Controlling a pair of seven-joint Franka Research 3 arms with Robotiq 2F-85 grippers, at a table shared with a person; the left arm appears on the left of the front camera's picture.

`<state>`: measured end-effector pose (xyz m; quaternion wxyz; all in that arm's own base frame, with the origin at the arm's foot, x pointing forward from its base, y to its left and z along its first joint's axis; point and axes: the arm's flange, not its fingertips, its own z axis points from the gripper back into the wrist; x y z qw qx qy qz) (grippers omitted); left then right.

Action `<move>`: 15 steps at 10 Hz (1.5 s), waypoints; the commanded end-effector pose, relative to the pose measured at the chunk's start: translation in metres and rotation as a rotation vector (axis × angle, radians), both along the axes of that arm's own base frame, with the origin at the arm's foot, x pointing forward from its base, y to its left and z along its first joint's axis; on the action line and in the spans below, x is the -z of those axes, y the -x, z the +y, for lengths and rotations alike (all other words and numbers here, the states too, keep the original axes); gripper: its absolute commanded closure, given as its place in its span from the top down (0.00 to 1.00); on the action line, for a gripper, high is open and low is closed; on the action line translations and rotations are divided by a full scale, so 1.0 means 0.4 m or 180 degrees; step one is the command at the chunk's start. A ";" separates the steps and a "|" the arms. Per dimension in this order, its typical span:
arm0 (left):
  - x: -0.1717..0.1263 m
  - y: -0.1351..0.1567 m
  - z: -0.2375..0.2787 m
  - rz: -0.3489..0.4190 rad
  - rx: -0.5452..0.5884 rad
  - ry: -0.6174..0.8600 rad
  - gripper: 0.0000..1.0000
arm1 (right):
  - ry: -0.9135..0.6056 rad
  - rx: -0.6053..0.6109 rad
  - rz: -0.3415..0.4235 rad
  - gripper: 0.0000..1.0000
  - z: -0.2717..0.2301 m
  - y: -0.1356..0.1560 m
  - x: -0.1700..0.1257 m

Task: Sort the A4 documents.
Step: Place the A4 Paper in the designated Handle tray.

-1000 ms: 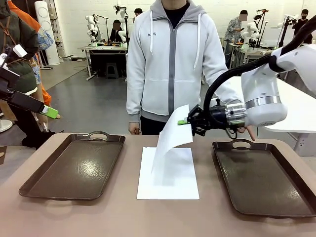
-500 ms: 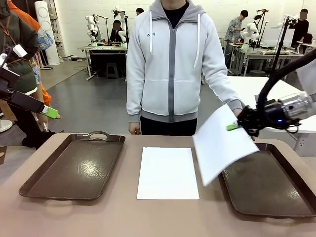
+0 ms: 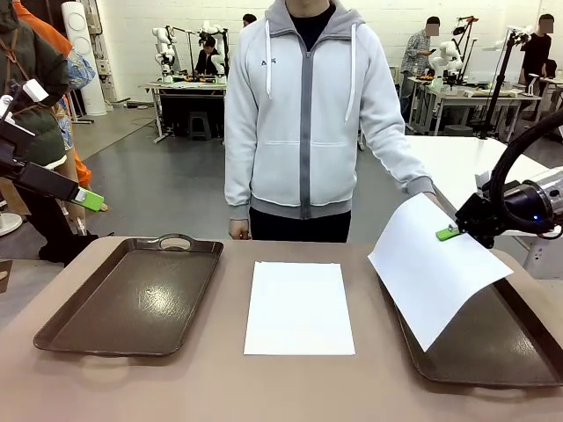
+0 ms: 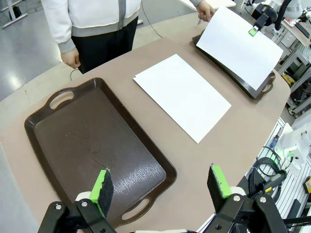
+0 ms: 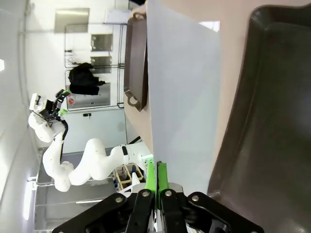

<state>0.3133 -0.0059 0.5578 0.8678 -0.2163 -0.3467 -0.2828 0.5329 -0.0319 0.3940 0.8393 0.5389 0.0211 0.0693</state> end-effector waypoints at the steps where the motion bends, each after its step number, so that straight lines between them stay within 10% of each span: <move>1: 0.001 0.000 0.002 -0.0011 0.0034 0.0019 1.00 | -0.0127 0.0160 0.0051 0.01 -0.064 -0.016 0.045; 5: 0.001 0.000 0.002 -0.0011 0.0034 0.0019 1.00 | 0.0051 0.0801 0.0103 0.01 -0.202 0.079 0.174; 15: 0.001 0.000 0.002 -0.0011 0.0034 0.0019 1.00 | 0.0672 0.0696 0.0152 0.01 -0.246 0.049 0.276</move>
